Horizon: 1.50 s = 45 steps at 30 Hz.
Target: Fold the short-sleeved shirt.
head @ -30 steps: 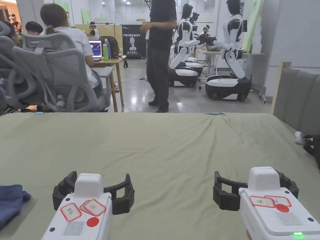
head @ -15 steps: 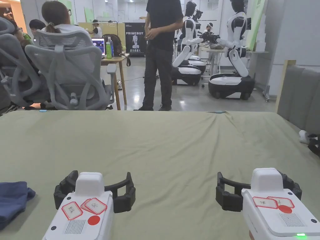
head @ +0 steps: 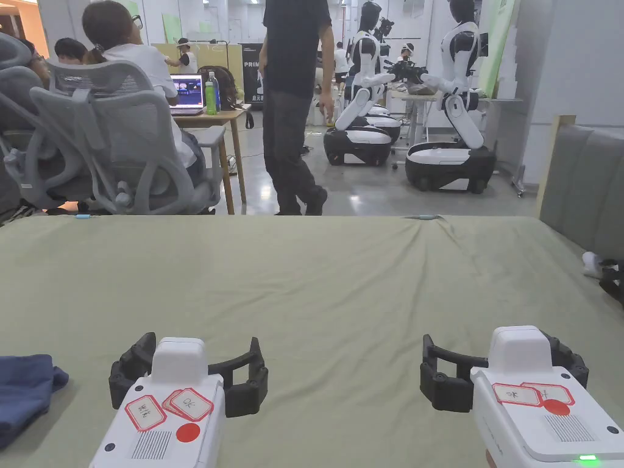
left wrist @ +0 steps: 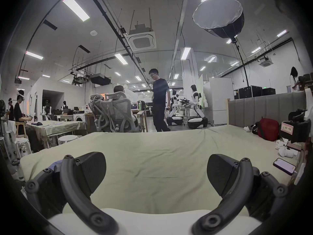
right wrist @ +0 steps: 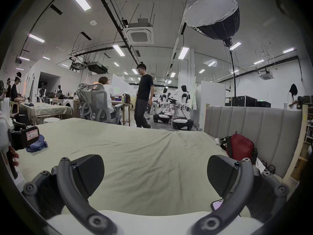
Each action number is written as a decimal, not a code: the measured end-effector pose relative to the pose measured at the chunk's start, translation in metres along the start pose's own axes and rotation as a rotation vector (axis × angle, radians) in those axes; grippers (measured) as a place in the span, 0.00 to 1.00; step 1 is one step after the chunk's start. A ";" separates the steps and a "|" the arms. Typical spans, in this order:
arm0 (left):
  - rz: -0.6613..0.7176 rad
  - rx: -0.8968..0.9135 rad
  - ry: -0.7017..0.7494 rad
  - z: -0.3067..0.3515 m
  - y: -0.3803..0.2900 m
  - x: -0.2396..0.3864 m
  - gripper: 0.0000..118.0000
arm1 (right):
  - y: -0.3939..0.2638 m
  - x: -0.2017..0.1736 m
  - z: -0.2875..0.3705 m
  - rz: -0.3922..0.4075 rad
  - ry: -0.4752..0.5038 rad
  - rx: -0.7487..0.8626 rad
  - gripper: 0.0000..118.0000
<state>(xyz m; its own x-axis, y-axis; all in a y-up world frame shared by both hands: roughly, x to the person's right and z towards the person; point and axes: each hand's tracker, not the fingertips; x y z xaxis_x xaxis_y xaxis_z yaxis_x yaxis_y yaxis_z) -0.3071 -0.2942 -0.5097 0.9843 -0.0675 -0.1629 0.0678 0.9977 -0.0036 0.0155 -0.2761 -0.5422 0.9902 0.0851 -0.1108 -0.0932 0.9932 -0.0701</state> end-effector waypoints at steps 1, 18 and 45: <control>0.000 0.000 0.000 0.000 0.000 0.000 1.00 | 0.000 0.000 0.000 -0.001 0.001 0.000 1.00; 0.004 0.001 0.003 0.001 -0.001 -0.004 1.00 | -0.002 0.000 0.001 0.008 -0.004 -0.005 1.00; -0.008 0.010 0.002 0.000 0.001 -0.005 1.00 | -0.001 -0.002 -0.001 0.026 0.004 -0.007 1.00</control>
<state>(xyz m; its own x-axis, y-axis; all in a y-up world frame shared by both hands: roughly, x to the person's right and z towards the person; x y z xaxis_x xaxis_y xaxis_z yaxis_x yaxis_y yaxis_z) -0.3116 -0.2932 -0.5087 0.9835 -0.0751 -0.1645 0.0769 0.9970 0.0046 0.0135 -0.2770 -0.5431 0.9870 0.1105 -0.1170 -0.1196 0.9901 -0.0738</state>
